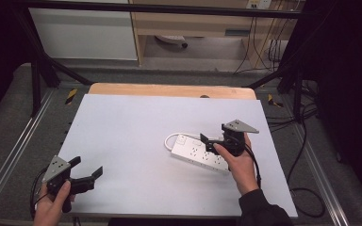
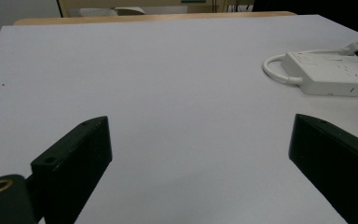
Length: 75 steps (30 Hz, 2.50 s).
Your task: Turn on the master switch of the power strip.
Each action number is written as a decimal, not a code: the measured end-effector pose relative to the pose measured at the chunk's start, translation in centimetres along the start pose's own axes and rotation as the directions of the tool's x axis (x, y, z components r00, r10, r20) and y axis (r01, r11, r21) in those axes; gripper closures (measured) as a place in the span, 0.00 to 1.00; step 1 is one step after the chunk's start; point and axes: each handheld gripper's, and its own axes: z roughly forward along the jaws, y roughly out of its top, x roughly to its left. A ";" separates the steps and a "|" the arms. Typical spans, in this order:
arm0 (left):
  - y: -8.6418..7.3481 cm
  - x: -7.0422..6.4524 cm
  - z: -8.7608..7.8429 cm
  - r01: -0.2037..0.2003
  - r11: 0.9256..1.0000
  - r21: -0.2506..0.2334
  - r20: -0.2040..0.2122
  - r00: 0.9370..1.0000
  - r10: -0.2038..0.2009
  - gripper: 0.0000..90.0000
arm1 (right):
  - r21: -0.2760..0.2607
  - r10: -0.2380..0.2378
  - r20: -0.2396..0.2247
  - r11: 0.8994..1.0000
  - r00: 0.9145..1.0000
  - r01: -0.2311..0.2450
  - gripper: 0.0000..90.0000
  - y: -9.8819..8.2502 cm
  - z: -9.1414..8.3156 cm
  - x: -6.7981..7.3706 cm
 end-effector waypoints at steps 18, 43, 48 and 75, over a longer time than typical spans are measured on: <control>0.0 0.0 0.0 0.002 1.000 -0.001 0.003 1.000 -0.002 0.06 | 0.047 -0.012 -0.007 0.999 1.000 0.012 0.08 -0.4 3.0 1.0; 0.0 0.0 0.0 0.000 1.000 -0.003 0.005 1.000 0.000 0.07 | 0.103 -0.005 -0.040 0.995 0.999 0.009 0.14 -1.2 6.3 2.7; 0.0 0.0 -0.1 -0.003 1.000 -0.001 0.005 1.000 0.003 0.06 | 0.109 -0.007 -0.045 0.994 0.999 0.012 0.16 -1.3 6.7 3.1; 0.0 0.0 -0.1 -0.004 1.000 -0.004 0.007 1.000 0.004 0.06 | 0.160 -0.008 -0.062 0.987 0.998 0.018 0.61 -1.7 8.1 4.4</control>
